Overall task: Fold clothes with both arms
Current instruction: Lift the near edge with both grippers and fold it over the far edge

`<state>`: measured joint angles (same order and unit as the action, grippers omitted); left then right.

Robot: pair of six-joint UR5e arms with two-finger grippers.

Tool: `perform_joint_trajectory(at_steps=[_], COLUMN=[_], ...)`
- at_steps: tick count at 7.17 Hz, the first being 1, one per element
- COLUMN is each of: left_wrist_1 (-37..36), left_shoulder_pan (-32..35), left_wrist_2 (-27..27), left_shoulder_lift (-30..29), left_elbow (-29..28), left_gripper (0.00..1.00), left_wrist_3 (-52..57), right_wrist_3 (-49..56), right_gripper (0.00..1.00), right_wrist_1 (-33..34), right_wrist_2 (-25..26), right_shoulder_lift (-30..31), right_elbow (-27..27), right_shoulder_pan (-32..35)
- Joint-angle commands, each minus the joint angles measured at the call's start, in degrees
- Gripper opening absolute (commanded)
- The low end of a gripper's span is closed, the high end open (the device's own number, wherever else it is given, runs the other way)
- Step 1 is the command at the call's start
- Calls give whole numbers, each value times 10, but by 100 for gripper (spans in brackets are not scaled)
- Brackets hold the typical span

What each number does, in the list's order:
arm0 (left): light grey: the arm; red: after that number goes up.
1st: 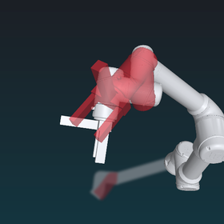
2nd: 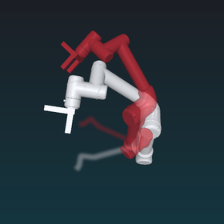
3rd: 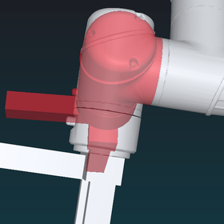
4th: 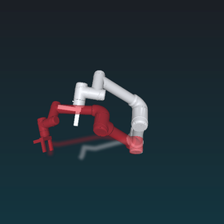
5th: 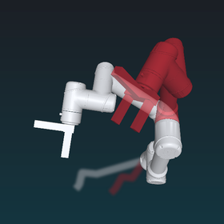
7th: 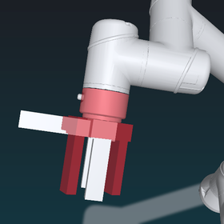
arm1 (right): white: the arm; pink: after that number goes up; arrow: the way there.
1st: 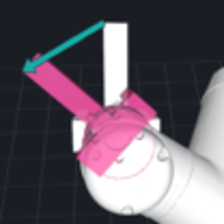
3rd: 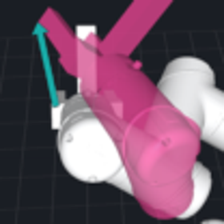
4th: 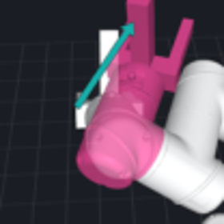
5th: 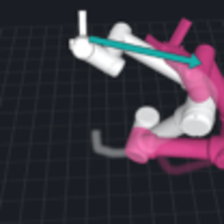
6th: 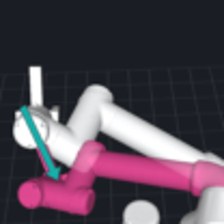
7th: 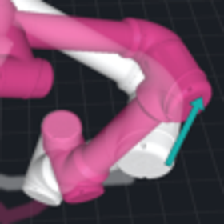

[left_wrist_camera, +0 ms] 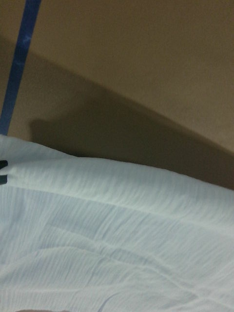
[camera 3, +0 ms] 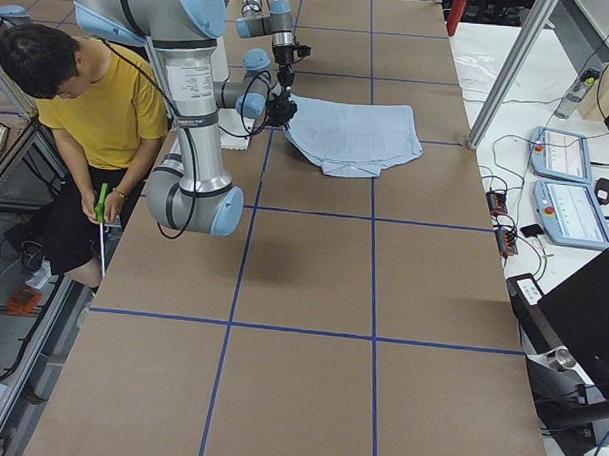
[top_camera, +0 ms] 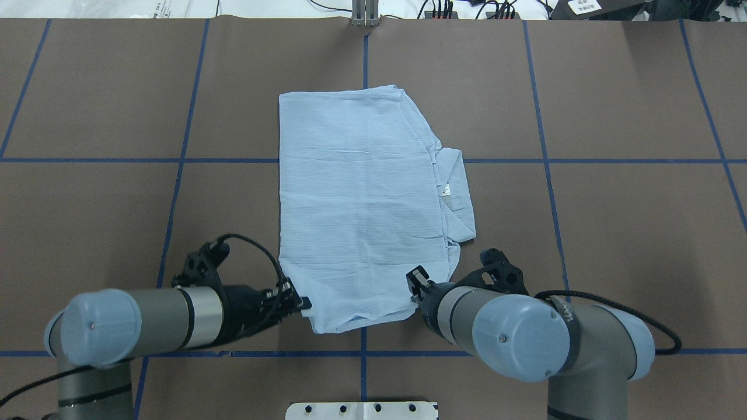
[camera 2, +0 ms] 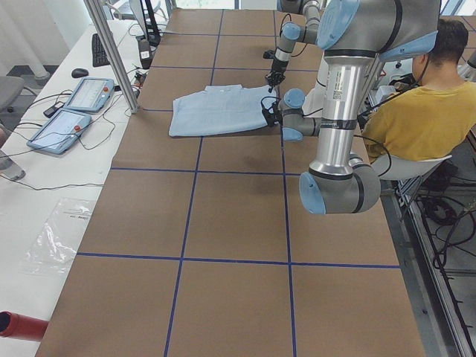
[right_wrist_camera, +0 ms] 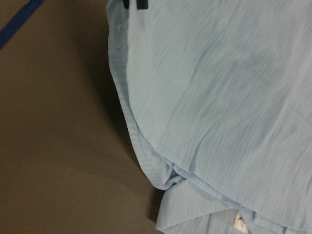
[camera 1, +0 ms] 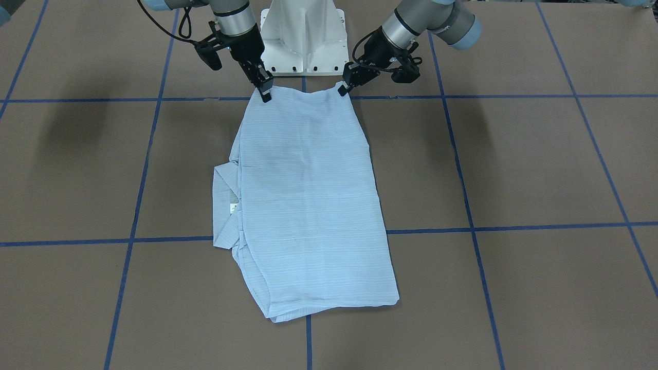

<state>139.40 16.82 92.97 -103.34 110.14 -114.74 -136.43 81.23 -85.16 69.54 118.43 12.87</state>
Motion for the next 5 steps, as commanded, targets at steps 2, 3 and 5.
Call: perform_joint_trajectory(at_steps=[2, 3, 5], left_wrist_1=[-60, -62, -45], left_shoulder_pan=[173, 204, 240], left_wrist_2=[69, 76, 76], left_shoulder_lift=[-131, -132, -193], left_elbow=[-120, -139, -251], left_gripper=[0, 0, 0], left_wrist_3=[79, 113, 130], right_wrist_3=[121, 166, 256], right_gripper=[0, 0, 0], right_wrist_1=[-1, -3, -4], right_wrist_2=[-122, -161, -226], right_shoulder_lift=[-65, -122, -219], right_elbow=[-71, -160, -314], right_shoulder_pan=[149, 200, 275])
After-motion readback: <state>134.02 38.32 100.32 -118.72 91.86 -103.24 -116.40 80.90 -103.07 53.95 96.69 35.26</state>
